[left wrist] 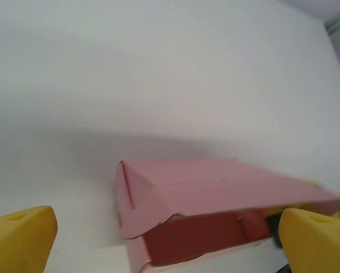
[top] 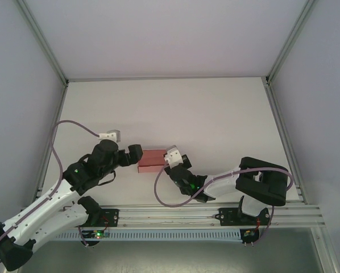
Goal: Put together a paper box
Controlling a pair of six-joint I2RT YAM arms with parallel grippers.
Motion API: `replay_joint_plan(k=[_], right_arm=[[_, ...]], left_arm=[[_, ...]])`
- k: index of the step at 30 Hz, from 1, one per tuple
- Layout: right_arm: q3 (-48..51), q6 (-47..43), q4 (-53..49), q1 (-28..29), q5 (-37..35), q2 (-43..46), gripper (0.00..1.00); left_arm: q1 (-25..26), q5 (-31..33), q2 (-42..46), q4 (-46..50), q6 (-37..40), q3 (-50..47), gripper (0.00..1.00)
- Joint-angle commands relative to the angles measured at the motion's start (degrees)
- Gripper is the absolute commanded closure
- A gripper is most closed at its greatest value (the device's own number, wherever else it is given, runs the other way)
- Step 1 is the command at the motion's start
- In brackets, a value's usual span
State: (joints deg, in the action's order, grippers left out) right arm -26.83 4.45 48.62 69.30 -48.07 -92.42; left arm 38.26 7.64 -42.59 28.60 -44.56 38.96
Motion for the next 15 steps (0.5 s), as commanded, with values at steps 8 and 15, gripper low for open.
replay_joint_plan(k=[8, 15], right_arm=[[2.72, -6.91, -2.09, 3.48, -0.08, -3.89, 0.92], [4.82, -6.47, -1.40, 5.45, 2.21, -3.80, 0.80]], left_arm=[[-2.31, 1.07, -13.53, 0.67, -15.14, 0.17, 0.00], [-2.40, -4.69, -18.53, -7.77, -17.22, -5.70, 0.00]])
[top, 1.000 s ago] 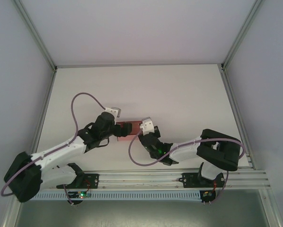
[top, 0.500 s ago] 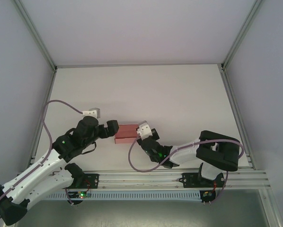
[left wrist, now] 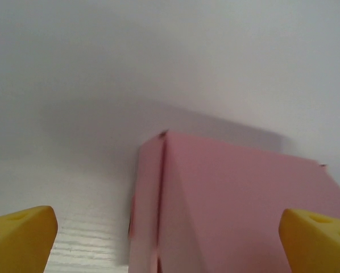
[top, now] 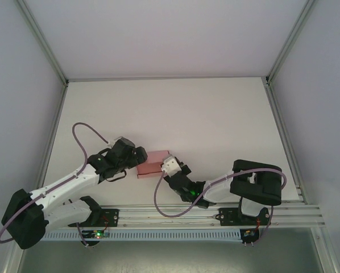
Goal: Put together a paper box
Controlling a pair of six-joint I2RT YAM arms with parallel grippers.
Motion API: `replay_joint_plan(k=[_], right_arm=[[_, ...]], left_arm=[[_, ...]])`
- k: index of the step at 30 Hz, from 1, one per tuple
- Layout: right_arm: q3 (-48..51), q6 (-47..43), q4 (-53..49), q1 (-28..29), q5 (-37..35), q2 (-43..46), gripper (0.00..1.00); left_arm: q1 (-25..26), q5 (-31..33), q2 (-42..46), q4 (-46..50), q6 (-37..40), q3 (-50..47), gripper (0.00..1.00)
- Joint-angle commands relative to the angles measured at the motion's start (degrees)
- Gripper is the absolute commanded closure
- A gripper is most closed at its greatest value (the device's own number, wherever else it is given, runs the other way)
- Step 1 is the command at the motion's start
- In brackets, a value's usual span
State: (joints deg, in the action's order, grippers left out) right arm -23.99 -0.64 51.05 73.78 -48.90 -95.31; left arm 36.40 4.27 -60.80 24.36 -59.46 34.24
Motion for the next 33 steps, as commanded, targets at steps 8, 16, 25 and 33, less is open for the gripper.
replay_joint_plan(k=[8, 16, 25, 33], right_arm=[[2.10, 1.45, -22.07, 1.54, 12.95, 13.36, 0.36], [4.34, 2.18, -48.99, 1.25, 25.93, 41.29, 0.02], [10.79, 15.60, -47.11, -12.71, 28.35, 70.57, 0.02], [-0.36, 29.81, -53.08, -34.65, 48.59, 47.38, 0.02]], left_arm=[[-0.54, -1.92, 0.00, -5.46, 0.26, -5.82, 0.00], [-0.58, -3.67, -0.78, -10.05, 4.58, -8.60, 0.07], [-0.54, -8.21, -4.74, -25.65, 9.53, -13.47, 0.18], [-0.55, -13.53, -13.82, -33.39, 11.83, -12.27, 0.52]])
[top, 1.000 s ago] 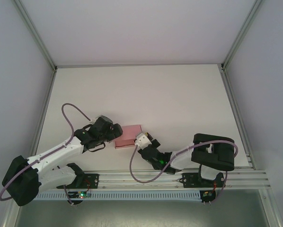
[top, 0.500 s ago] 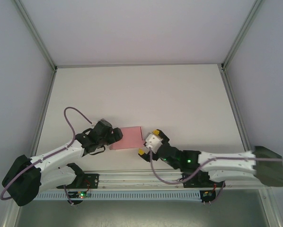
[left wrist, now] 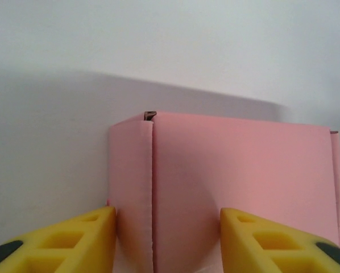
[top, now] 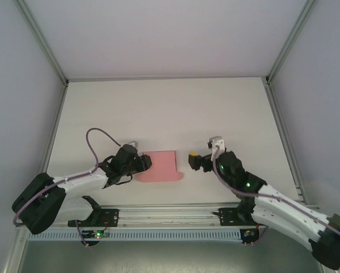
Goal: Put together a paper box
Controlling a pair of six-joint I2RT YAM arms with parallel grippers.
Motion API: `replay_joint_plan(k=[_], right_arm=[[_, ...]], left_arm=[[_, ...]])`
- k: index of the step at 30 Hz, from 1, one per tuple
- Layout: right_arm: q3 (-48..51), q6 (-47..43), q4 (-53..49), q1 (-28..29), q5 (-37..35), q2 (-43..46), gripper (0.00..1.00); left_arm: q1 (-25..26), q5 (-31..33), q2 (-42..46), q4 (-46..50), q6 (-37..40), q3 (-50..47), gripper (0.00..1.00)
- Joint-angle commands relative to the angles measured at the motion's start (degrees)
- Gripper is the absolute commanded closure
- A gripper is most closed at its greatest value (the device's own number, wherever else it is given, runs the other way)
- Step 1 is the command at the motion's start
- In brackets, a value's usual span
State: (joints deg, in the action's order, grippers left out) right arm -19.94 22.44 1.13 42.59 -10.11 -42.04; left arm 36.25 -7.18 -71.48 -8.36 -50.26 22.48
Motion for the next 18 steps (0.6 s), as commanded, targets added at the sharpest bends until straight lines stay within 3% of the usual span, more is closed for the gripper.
replay_joint_plan(k=[1, 7, 13, 18], right_arm=[[-5.99, 6.24, -3.73, -4.85, 12.25, -9.44, 0.02], [-14.41, 2.78, -8.03, -7.04, 21.79, -25.04, 0.02], [-17.80, 6.59, -8.64, -9.90, 35.35, -35.59, 0.02], [-19.16, 8.98, -6.33, -10.33, 41.91, -42.36, 0.02]], left_arm=[[-0.52, -2.77, -4.00, -1.59, 2.87, -0.38, 0.51], [-1.52, -6.62, -5.10, -6.52, 2.33, -1.29, 0.57], [-6.40, -11.65, -5.25, -13.00, -1.39, -5.33, 0.70], [-8.76, -14.05, -4.17, -13.54, -2.15, -6.53, 0.79]])
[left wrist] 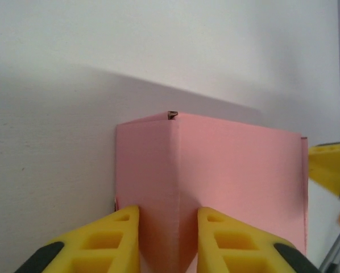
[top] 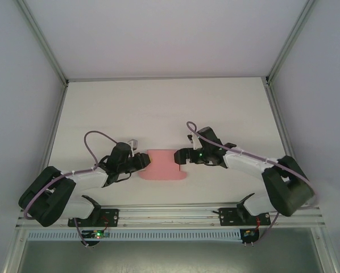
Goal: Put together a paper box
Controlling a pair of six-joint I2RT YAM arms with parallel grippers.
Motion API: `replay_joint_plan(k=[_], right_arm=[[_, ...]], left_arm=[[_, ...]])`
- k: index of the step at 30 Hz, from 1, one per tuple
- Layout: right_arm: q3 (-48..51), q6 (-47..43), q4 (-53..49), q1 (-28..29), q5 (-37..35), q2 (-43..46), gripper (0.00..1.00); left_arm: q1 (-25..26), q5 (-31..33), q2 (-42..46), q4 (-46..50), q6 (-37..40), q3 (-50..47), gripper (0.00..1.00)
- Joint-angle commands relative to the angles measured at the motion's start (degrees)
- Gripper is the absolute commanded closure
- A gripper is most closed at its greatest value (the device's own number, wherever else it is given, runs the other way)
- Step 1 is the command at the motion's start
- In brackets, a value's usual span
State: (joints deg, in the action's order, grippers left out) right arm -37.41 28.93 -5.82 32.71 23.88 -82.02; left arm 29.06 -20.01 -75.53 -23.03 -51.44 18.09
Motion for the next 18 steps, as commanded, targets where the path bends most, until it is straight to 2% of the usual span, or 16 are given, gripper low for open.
replay_joint_plan(k=[1, 6, 11, 18], right_arm=[[-2.03, 2.68, 1.26, -0.45, 8.92, -3.36, 0.02], [-2.21, 4.90, 6.82, -0.45, 12.66, -6.14, 0.02], [-2.30, 8.18, 13.11, -0.21, 17.78, -8.70, 0.02], [-2.74, 10.27, 16.55, 0.31, 20.50, -11.35, 0.02]], left_arm=[[-2.15, -1.49, 0.30, 0.35, -1.09, -2.85, 0.81], [-5.29, -3.20, 2.30, -3.35, -2.90, -6.83, 0.83], [-5.76, -3.89, 1.08, -8.41, -4.91, -9.23, 0.89], [-6.14, -5.32, -0.76, -13.26, -6.41, -10.62, 0.94]])
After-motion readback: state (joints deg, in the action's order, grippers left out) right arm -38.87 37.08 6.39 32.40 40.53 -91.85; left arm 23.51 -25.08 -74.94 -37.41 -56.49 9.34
